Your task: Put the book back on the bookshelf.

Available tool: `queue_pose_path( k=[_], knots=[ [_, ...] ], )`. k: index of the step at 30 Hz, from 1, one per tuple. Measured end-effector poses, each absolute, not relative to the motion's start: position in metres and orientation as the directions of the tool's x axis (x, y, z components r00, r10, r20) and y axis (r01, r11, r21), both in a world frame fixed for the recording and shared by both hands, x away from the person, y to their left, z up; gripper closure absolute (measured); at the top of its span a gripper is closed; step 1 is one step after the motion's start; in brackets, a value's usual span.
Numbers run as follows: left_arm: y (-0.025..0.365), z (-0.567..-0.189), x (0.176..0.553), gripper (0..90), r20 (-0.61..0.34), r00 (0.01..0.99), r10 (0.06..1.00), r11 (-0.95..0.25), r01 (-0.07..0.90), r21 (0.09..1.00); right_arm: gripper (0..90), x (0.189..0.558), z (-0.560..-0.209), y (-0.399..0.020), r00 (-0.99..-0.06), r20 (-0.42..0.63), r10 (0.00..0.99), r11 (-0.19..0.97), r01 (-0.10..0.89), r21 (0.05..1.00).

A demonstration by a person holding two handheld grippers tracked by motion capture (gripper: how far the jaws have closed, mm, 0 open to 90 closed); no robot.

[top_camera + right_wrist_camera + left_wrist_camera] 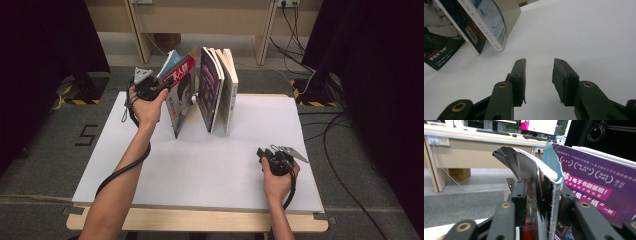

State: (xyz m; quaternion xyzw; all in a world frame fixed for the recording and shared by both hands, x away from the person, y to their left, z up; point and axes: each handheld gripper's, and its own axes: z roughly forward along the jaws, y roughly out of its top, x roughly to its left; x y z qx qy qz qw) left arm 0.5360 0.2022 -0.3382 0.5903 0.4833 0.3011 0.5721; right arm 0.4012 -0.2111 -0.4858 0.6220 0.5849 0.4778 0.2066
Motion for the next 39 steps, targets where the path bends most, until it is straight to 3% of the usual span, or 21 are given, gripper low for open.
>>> queue_pose_path(
  k=[11,15,18,20,31,39],
  knots=[
    [0.2,-0.336,0.551,64.5,-0.22,0.358,0.907,0.104,0.316,0.943,63.5,0.401,-0.485,-0.212,-0.139,0.357,0.924,-0.235,0.532,0.814],
    [0.199,-0.337,0.553,72.9,-0.197,0.354,0.914,0.068,0.346,0.936,63.5,0.401,-0.485,-0.212,-0.141,0.353,0.925,-0.231,0.528,0.817],
    [0.199,-0.337,0.553,84.1,-0.188,0.356,0.915,0.056,0.35,0.935,63.5,0.401,-0.485,-0.212,-0.137,0.358,0.924,-0.237,0.53,0.814],
    [0.198,-0.337,0.552,85.5,-0.198,0.363,0.91,0.064,0.351,0.934,63.5,0.401,-0.485,-0.212,-0.137,0.357,0.924,-0.236,0.53,0.814],
    [0.187,-0.341,0.54,86.6,-0.109,0.333,0.937,0.058,0.16,0.985,63.5,0.401,-0.486,-0.213,-0.138,0.35,0.927,-0.229,0.531,0.816],
    [0.187,-0.352,0.542,86.2,-0.114,0.301,0.947,0.07,0.152,0.986,63.5,0.401,-0.486,-0.212,-0.138,0.353,0.925,-0.231,0.534,0.813]
  ],
)
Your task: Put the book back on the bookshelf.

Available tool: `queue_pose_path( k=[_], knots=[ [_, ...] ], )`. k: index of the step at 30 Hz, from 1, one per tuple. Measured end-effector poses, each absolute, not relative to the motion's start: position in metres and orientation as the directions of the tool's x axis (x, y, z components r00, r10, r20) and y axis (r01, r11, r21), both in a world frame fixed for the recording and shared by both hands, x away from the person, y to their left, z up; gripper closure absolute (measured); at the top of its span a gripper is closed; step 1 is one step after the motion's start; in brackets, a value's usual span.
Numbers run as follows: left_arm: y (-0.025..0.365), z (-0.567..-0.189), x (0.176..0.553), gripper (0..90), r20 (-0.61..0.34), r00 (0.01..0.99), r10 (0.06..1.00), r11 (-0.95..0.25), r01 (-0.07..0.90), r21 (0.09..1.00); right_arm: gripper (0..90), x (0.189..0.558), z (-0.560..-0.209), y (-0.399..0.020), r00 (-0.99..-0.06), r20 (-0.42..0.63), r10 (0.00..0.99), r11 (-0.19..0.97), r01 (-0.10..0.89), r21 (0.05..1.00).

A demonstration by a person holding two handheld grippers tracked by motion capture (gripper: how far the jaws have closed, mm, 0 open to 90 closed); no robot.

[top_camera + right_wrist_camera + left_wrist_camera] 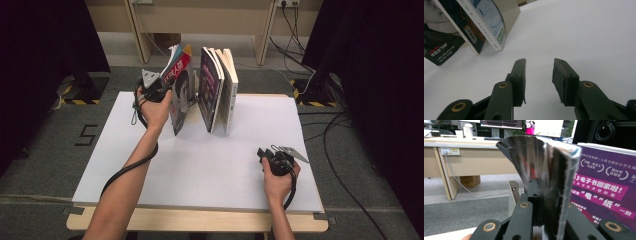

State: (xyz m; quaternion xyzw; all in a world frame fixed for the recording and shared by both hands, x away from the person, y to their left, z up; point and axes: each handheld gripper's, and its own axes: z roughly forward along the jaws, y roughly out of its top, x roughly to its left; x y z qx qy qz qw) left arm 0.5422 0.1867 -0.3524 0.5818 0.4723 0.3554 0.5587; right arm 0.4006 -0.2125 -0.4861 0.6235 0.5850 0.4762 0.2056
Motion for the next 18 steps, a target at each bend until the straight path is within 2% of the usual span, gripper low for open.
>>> queue_pose_path(
  k=[6,18],
  knots=[
    [0.19,-0.352,0.543,83.6,-0.094,0.289,0.953,0.049,0.159,0.986,63.4,0.401,-0.486,-0.212,-0.139,0.353,0.925,-0.23,0.533,0.814],
    [0.198,-0.353,0.54,62.9,-0.155,0.287,0.945,0.111,0.164,0.98,63.4,0.401,-0.486,-0.212,-0.146,0.345,0.927,-0.221,0.529,0.819]
  ],
)
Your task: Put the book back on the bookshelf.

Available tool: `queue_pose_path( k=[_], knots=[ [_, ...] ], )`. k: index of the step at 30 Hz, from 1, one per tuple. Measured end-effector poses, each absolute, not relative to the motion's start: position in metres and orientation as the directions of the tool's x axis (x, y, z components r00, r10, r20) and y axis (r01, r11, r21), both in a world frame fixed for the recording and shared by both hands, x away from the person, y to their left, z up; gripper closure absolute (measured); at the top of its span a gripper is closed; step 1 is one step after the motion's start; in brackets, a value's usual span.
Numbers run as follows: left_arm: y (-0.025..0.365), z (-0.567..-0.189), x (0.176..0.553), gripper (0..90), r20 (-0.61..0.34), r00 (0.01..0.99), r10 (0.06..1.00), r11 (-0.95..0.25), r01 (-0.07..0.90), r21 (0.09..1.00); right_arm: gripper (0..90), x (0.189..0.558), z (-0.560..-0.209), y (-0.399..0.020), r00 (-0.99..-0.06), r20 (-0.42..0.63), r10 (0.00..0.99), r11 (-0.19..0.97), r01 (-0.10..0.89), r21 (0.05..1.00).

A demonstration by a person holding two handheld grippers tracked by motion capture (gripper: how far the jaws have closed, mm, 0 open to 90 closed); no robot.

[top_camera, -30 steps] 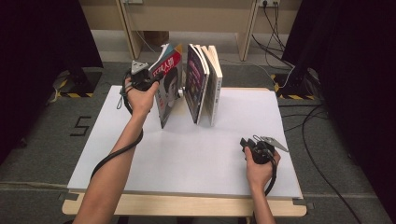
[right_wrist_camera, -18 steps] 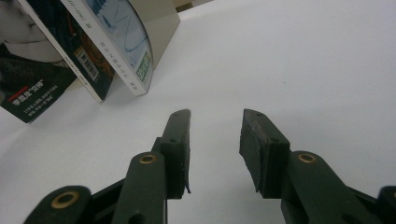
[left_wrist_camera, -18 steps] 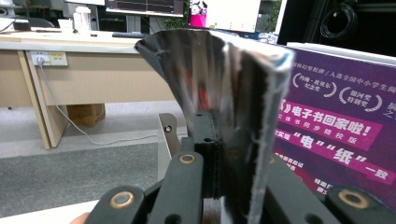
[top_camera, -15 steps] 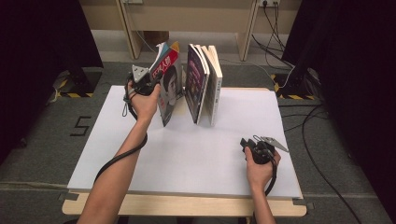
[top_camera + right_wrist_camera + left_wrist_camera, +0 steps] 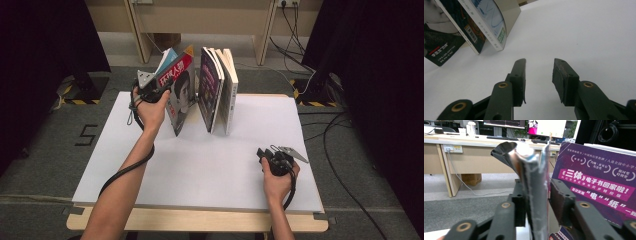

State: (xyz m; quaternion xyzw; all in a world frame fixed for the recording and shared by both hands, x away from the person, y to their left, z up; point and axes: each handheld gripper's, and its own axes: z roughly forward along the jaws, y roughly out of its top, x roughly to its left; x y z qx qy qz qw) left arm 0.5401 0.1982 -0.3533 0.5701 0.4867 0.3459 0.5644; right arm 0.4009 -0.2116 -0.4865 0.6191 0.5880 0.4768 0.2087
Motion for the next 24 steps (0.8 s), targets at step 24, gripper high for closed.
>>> queue_pose_path(
  k=[24],
  knots=[
    [0.21,-0.349,0.52,40.5,-0.191,0.285,0.939,0.136,0.202,0.97,62.7,0.4,-0.486,-0.21,-0.137,0.351,0.926,-0.23,0.533,0.815]
  ],
)
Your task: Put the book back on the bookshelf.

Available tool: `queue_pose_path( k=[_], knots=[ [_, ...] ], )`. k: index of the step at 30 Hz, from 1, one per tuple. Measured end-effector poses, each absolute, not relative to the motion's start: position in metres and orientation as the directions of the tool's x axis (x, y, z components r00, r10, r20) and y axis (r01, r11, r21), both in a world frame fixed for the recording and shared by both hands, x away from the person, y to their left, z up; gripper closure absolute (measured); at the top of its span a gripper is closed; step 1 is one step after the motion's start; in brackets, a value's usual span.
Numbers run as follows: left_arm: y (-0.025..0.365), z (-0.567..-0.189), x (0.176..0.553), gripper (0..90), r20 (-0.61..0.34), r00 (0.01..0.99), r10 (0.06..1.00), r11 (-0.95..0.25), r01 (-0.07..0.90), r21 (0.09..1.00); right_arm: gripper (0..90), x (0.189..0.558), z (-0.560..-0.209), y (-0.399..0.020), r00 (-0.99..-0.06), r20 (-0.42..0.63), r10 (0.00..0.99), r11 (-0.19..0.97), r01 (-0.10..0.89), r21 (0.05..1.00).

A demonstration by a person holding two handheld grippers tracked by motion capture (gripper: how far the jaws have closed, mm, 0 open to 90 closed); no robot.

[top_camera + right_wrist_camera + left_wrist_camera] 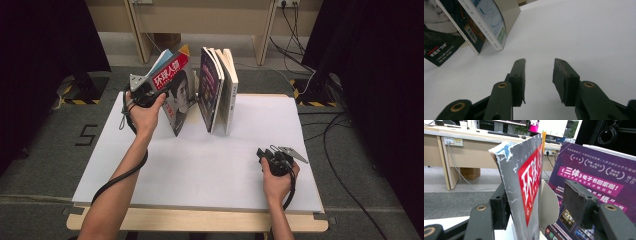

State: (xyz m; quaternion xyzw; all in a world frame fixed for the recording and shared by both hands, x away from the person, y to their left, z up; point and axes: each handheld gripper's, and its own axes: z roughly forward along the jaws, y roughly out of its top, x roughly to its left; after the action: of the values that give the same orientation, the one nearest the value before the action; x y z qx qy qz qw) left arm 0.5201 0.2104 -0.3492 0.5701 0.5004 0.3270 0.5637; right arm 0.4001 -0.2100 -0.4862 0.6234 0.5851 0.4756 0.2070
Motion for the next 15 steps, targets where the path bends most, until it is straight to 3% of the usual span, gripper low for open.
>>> queue_pose_path(
  k=[15],
  knots=[
    [0.2184,-0.3586,0.5113,39.7,-0.211,0.299,0.931,0.141,0.239,0.961,62.6,0.3997,-0.4857,-0.2099,-0.136,0.35,0.927,-0.23,0.531,0.815]
  ],
)
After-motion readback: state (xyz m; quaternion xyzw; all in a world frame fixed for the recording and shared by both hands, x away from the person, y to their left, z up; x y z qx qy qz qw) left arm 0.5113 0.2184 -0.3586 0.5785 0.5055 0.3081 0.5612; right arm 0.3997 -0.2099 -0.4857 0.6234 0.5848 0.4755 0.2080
